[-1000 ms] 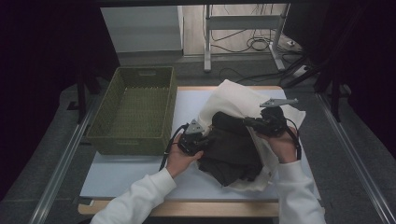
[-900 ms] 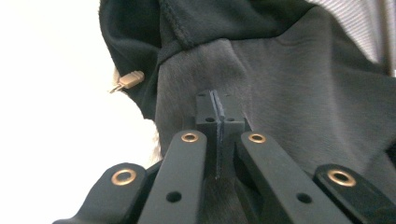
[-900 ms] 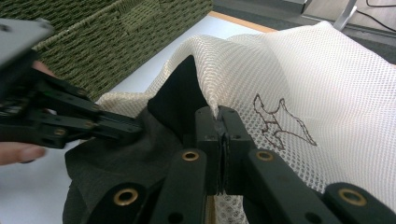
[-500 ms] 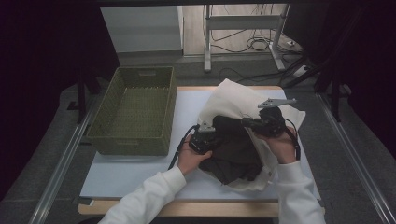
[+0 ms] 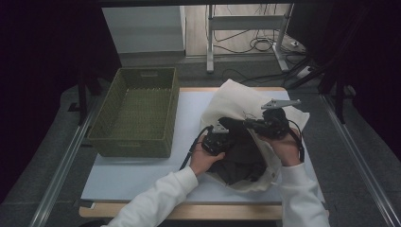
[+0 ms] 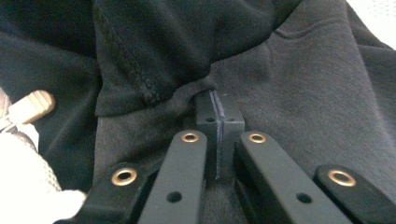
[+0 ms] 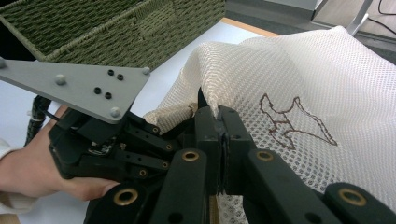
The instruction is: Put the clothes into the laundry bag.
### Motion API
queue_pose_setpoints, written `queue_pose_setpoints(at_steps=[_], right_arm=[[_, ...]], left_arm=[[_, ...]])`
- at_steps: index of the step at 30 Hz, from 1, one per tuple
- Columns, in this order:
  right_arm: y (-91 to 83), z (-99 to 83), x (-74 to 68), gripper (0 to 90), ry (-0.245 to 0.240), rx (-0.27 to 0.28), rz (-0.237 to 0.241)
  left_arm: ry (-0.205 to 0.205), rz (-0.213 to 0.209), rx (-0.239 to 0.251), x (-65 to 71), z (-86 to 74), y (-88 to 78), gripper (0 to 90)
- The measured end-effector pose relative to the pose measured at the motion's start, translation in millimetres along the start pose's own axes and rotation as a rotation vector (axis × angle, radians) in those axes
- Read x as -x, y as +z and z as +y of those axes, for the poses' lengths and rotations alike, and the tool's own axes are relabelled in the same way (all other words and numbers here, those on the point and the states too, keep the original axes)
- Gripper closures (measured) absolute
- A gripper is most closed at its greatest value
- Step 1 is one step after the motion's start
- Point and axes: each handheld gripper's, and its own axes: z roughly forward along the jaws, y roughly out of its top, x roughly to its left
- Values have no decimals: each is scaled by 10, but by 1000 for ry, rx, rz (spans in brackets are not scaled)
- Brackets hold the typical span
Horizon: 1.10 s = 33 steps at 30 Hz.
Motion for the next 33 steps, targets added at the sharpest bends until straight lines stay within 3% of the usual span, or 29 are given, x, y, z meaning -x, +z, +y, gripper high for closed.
queue_pose_setpoints(at_steps=[5, 9, 17, 21, 23, 27, 30, 33], right_arm=[[2, -2, 3, 882, 0, -1, 3], [-6, -5, 16, 882, 2, 2, -2], [-23, -37, 85, 882, 22, 6, -10], [-11, -39, 88, 882, 29, 7, -12], [-6, -38, 85, 882, 28, 4, -12], [-1, -37, 86, 882, 29, 5, -11], [-4, -36, 89, 882, 29, 4, -10], [-1, -35, 87, 882, 30, 4, -11]], left_arm=[[2, -5, 13, -44, 12, 45, 900], [11, -24, 25, -39, -6, -45, 900], [57, -78, 52, -27, -167, -559, 900], [72, -73, 55, -51, -268, -791, 900], [90, -62, 45, -66, -321, -886, 900], [85, -61, 18, -98, -427, -998, 900], [92, -75, -20, -97, -495, -999, 900], [134, -64, -82, -56, -544, -914, 900]])
